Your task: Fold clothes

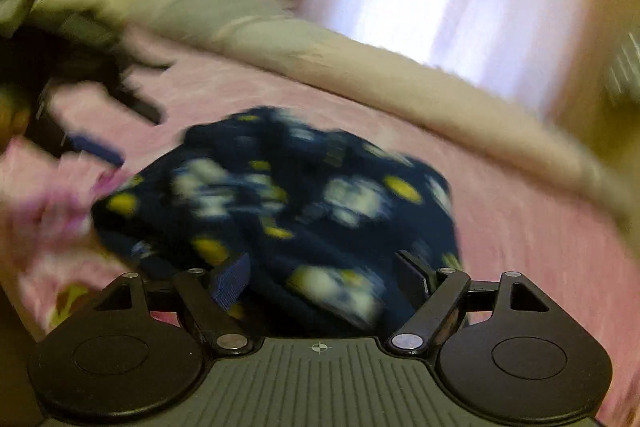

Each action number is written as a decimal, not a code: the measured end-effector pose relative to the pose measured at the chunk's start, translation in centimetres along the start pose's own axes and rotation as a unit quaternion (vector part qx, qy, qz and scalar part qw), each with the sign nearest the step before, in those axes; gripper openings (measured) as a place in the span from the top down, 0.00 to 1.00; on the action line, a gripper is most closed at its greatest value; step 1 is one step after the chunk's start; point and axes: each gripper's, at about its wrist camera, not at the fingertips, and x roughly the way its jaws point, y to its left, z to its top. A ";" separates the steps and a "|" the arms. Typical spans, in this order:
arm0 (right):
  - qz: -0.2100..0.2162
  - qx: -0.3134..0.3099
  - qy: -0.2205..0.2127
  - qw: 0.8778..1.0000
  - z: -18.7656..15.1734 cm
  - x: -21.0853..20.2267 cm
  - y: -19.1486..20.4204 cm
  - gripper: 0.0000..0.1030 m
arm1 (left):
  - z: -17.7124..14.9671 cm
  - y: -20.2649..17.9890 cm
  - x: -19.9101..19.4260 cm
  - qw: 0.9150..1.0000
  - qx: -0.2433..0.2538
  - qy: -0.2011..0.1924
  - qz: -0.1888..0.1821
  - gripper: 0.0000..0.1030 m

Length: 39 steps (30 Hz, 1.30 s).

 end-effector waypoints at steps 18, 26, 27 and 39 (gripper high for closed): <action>0.073 0.646 0.037 0.759 -8.4 -0.3 -16.7 0.23 | 1.8 -3.3 4.4 0.992 0.106 0.033 -0.066 0.80; 0.079 0.570 0.054 0.816 -4.9 0.5 -14.6 0.23 | 0.6 1.2 0.9 0.995 0.104 0.007 0.007 0.79; 0.079 0.562 0.059 0.821 -4.7 0.6 -14.4 0.23 | 0.2 1.9 1.3 0.995 0.103 0.013 0.013 0.78; 0.045 0.463 0.050 0.884 -1.2 1.3 -16.9 0.23 | 5.6 1.2 3.0 0.996 0.079 -0.011 -0.030 0.39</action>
